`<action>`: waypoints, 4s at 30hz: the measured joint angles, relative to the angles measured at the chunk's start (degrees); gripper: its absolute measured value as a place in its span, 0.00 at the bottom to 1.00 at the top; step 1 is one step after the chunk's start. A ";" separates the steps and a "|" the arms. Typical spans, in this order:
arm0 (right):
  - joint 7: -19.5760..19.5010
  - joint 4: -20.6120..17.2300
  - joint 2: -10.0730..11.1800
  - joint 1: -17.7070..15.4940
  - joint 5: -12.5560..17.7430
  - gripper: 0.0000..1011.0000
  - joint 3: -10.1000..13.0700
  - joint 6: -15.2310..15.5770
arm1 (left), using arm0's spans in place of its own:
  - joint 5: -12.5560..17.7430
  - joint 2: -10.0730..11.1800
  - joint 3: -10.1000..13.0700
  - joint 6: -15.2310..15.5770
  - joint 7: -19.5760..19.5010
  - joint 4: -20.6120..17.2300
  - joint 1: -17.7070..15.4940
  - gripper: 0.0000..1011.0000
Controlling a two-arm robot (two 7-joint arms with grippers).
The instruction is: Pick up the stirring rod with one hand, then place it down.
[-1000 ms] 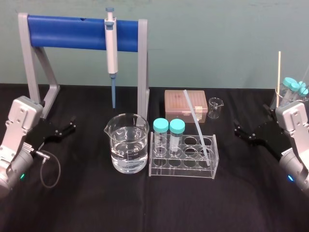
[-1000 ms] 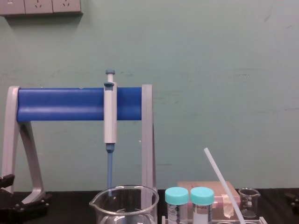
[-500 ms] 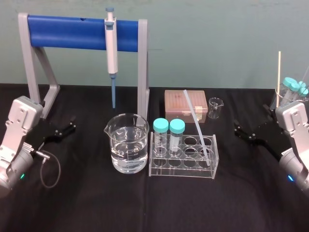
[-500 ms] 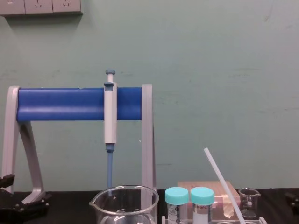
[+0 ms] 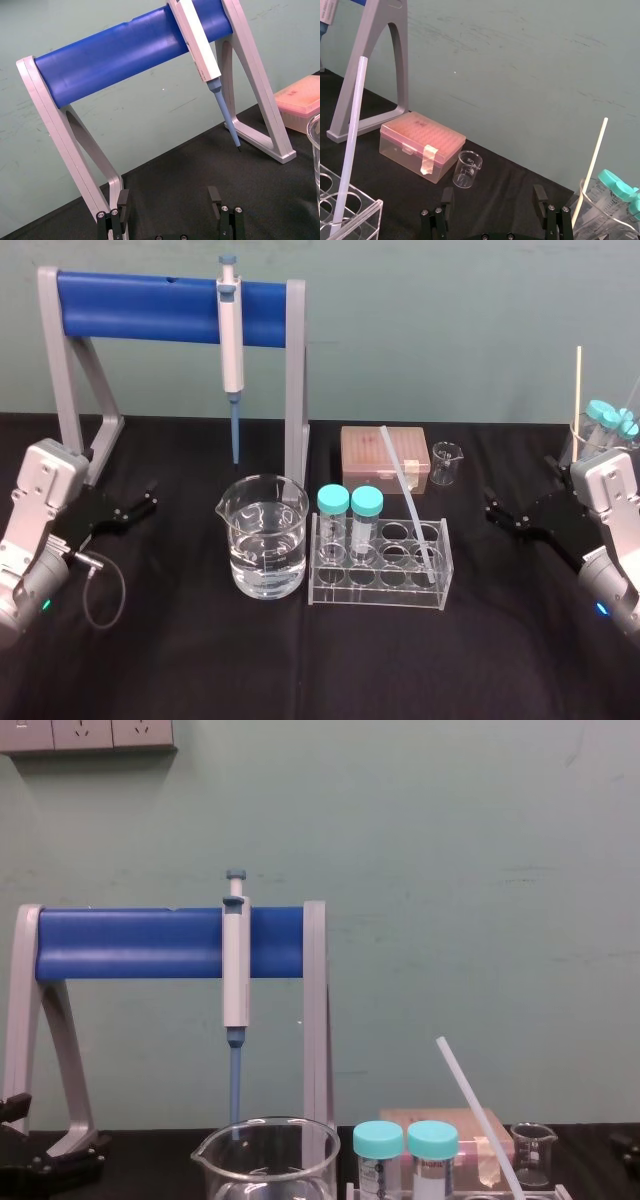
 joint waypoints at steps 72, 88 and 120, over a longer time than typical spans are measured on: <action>20.36 -3.78 -9.31 7.49 12.28 0.99 2.76 16.78 | 0.00 0.00 0.00 0.00 0.00 0.00 0.00 0.99; 21.60 0.78 -12.57 9.61 9.65 0.99 2.47 17.78 | 0.00 0.00 0.00 0.00 0.00 0.00 0.00 0.99; 21.76 2.46 -13.95 10.02 8.05 0.78 2.90 18.04 | 0.00 0.00 0.00 0.00 0.00 0.00 0.00 0.99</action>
